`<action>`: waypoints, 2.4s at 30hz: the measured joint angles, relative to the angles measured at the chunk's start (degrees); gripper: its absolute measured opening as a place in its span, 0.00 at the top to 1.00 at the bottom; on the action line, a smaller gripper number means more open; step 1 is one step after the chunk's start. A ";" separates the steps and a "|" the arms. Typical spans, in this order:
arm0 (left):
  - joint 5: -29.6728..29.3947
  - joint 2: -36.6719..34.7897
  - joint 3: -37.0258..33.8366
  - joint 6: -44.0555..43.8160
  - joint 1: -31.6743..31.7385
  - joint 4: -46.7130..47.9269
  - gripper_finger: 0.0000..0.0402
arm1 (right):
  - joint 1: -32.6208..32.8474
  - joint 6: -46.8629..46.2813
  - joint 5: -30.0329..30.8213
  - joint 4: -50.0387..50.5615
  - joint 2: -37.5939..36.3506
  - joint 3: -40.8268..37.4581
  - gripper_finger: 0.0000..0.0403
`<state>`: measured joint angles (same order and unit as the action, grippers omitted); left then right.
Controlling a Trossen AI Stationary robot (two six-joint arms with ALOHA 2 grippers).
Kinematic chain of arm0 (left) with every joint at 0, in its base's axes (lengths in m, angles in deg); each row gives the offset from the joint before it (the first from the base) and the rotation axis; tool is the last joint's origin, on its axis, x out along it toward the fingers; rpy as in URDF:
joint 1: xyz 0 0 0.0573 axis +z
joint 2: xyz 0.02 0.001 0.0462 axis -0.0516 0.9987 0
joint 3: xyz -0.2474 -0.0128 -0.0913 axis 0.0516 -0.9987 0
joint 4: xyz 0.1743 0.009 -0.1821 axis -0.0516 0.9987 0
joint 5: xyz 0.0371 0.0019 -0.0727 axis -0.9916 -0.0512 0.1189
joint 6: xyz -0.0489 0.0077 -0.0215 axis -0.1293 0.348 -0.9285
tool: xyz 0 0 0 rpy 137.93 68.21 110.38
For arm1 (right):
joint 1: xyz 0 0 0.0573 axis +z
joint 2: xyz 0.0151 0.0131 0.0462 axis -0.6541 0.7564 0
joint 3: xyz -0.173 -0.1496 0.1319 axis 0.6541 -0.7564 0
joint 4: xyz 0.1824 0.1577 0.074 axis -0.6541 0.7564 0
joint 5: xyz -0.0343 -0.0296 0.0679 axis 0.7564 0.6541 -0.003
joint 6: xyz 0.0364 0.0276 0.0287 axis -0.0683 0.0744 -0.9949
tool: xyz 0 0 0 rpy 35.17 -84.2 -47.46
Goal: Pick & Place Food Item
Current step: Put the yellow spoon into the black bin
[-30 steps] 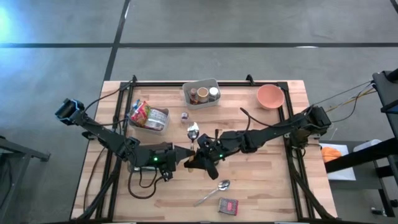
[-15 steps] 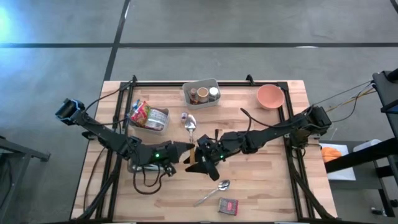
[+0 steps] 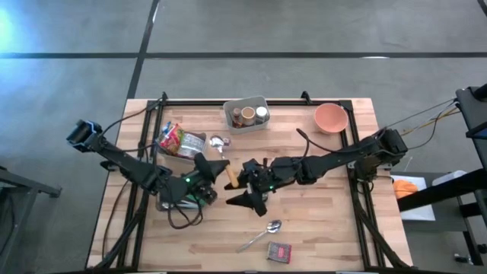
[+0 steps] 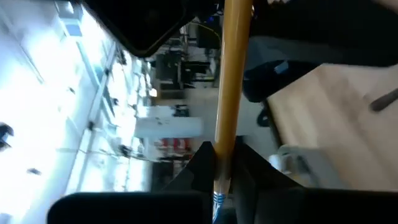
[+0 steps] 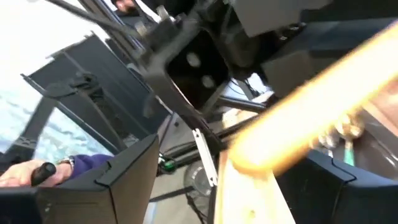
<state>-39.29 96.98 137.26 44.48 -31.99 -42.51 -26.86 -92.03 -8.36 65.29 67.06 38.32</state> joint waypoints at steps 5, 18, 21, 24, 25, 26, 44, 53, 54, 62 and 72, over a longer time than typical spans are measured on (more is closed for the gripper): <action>7.32 -2.61 2.05 -20.65 0.20 12.88 0.95 | -1.08 2.05 3.21 6.66 -2.05 0.02 0.27; 28.19 -4.70 13.11 -70.57 4.21 51.84 0.95 | -1.73 4.93 7.50 17.18 -7.07 0.02 0.27; 34.43 -4.70 12.97 -78.24 5.18 56.31 0.95 | -1.90 5.74 8.91 22.07 -8.33 0.02 0.27; 39.72 -4.70 11.61 -85.11 5.75 61.39 0.95 | -2.02 6.41 10.57 27.37 -9.49 0.02 0.27; 40.98 -4.70 10.94 -87.27 5.84 63.02 0.95 | -2.07 6.69 10.68 29.07 -9.78 0.02 0.27; 42.07 -4.70 10.34 -89.48 5.86 64.64 0.95 | -2.07 6.91 10.72 30.73 -10.04 0.02 0.27; 52.62 -4.59 -7.60 -85.57 5.79 65.30 0.95 | -1.87 6.35 11.79 41.84 -5.91 -1.84 0.27; 60.81 -4.59 -13.03 -78.22 5.77 54.77 0.95 | -1.79 6.47 18.50 41.75 -5.38 -3.38 0.27; 61.34 -4.59 -13.33 -78.52 5.77 53.96 0.95 | -1.79 6.47 19.09 41.82 -5.35 -3.67 0.27; 63.97 -2.68 -14.28 -80.56 5.77 52.98 0.95 | -1.77 6.31 19.26 39.11 -5.10 -6.47 0.27; 64.79 5.50 -14.11 -73.47 5.73 52.88 0.95 | -1.77 6.34 19.23 38.32 -5.10 -7.45 0.27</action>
<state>25.50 102.48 123.15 -28.99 -26.27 10.37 -28.63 -85.69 10.87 103.61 61.96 30.86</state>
